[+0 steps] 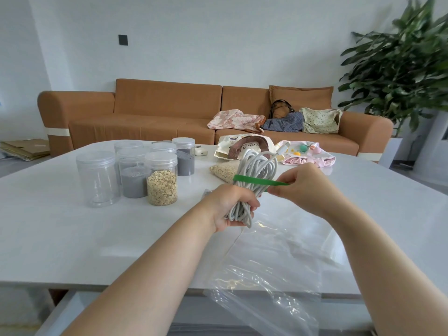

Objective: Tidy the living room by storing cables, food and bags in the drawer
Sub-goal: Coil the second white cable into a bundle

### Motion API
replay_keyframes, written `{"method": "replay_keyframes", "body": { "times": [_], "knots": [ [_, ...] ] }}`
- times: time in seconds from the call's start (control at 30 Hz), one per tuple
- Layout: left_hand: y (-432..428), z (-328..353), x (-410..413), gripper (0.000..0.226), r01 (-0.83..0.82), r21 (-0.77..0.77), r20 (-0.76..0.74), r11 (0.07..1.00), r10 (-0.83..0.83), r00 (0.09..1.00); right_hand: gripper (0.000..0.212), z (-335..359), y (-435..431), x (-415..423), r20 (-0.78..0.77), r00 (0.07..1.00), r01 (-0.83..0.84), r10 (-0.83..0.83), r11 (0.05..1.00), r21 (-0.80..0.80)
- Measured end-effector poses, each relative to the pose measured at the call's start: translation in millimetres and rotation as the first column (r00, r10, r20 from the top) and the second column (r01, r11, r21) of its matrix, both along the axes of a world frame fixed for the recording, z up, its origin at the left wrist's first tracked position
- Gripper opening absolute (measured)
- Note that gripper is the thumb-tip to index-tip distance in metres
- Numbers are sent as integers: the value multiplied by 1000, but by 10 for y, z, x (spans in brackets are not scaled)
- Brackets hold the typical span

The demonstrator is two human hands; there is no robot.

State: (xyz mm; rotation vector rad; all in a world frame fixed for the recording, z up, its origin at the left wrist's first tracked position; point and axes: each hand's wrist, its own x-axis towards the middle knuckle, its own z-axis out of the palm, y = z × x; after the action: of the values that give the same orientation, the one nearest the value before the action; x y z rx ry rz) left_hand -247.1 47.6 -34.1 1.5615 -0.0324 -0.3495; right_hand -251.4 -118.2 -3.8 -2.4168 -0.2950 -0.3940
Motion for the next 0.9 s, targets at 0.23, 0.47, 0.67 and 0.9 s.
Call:
{"method": "replay_keyframes", "body": {
  "times": [0.23, 0.47, 0.67, 0.9],
  "knots": [
    [-1, -10, -14, 7, 26, 0, 12, 1000, -26, 1000, 35, -4, -1, -23, -69, 998, 7, -6, 1000, 14],
    [-22, -14, -20, 17, 19, 16, 6, 1000, -19, 1000, 24, -34, 77, 3, -204, 979, 59, -24, 984, 167],
    [-34, -16, -17, 19, -31, 32, 10, 999, 31, 999, 16, -54, 97, 8, -263, 965, 72, -6, 968, 241],
    [-65, -23, -7, 11, -121, 73, 68, 990, 116, 991, 18, -68, 100, 16, -302, 953, 68, 33, 945, 319]
  ]
}}
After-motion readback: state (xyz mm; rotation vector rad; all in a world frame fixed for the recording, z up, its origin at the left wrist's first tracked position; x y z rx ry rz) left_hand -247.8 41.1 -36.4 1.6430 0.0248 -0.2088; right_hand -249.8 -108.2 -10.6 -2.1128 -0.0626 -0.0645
